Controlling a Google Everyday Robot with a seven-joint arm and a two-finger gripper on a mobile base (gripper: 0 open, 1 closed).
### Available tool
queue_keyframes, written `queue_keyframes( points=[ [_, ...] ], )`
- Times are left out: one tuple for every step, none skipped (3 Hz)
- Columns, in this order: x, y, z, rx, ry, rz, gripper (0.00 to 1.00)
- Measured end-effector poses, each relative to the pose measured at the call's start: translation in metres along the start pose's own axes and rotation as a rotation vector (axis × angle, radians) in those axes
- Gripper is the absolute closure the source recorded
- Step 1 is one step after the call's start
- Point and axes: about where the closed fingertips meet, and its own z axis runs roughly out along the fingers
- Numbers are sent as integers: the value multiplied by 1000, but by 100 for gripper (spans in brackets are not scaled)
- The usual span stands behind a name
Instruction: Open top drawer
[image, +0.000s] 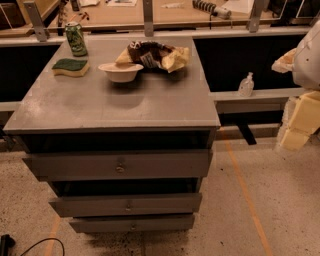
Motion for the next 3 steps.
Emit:
queue_keyframes(
  points=[
    [0,0,0,0,0,0,0],
    [-10,7,16,-44,-56,-13,0],
    [-37,32,60,-145,-147,-64,0]
  ],
)
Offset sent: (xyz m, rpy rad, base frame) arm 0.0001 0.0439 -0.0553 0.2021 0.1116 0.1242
